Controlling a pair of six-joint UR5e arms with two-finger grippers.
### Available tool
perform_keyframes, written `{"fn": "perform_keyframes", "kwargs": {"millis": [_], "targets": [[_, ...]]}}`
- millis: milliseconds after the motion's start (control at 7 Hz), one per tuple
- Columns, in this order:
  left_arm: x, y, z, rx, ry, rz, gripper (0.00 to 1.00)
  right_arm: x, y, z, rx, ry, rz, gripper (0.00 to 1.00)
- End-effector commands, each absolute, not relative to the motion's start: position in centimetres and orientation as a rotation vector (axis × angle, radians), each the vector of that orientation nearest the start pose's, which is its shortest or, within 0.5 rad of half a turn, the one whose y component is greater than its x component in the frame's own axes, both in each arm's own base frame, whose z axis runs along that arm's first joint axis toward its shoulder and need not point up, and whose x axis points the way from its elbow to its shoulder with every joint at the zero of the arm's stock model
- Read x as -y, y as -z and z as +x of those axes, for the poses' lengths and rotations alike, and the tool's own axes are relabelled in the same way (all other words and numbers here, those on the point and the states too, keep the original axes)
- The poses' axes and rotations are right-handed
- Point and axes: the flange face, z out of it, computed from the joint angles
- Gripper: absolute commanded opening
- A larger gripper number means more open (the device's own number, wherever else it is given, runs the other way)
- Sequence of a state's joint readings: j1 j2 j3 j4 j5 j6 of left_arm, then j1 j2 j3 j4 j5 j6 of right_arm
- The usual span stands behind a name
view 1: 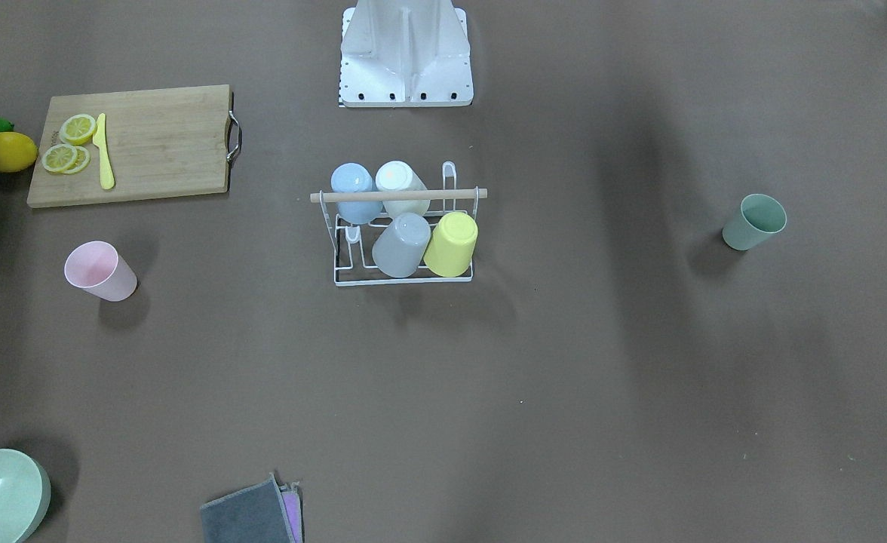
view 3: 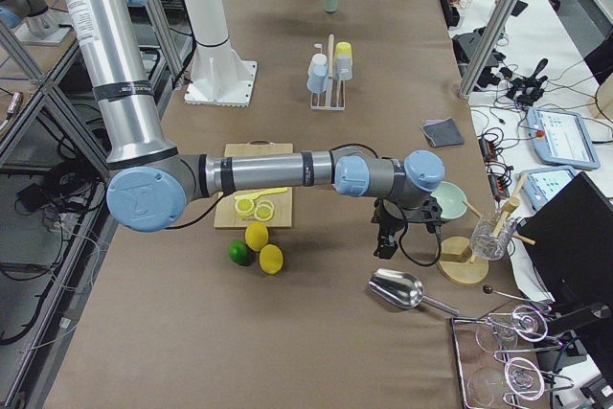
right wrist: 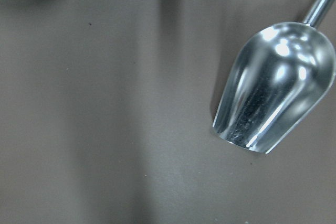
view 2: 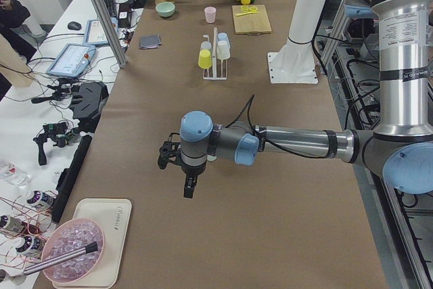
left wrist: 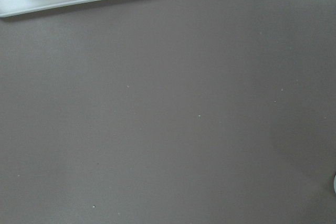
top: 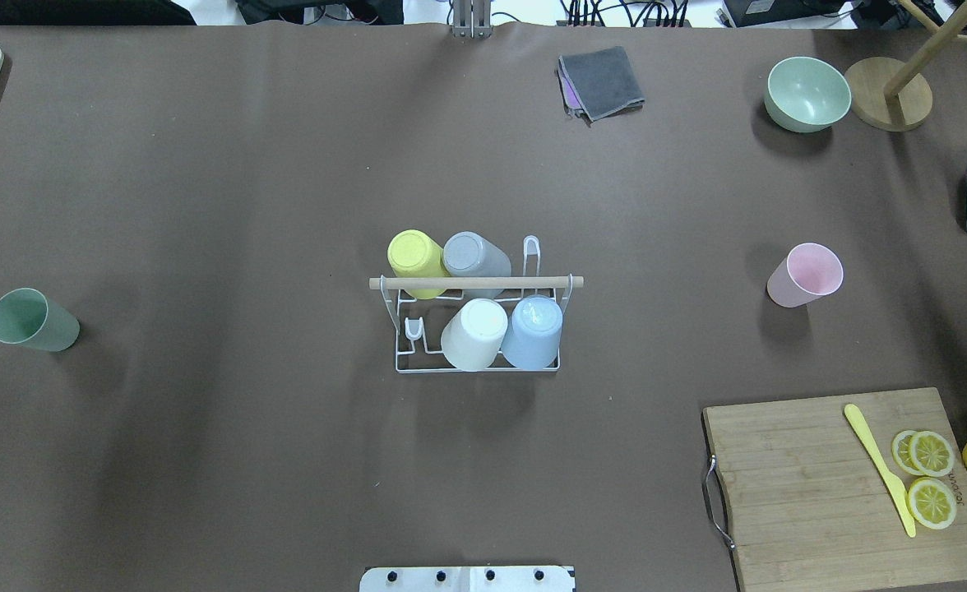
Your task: Place cup on cup holder
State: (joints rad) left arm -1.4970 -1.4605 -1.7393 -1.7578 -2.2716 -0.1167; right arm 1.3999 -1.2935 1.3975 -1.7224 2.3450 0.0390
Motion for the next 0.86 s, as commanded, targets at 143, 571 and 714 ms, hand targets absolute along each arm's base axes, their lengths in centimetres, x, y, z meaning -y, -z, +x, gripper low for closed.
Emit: {"fn": "perform_keyframes", "kwargs": {"millis": [143, 571, 714], "targets": [[50.7, -59.3, -3.4, -0.713, -0.032, 0.183, 0.97, 63.5, -57.1, -9.8, 0.754, 0.157, -0.205, 1.00], [61.1, -52.7, -2.5, -0.697, 0.031, 0.019, 0.97, 64.6, -53.4, -16.5, 0.741, 0.145, -0.235, 1.00], [63.2, -52.9, -2.2, -0.693, 0.044, -0.015, 0.97, 64.6, -52.1, -18.8, 0.739, 0.171, -0.236, 1.00]]}}
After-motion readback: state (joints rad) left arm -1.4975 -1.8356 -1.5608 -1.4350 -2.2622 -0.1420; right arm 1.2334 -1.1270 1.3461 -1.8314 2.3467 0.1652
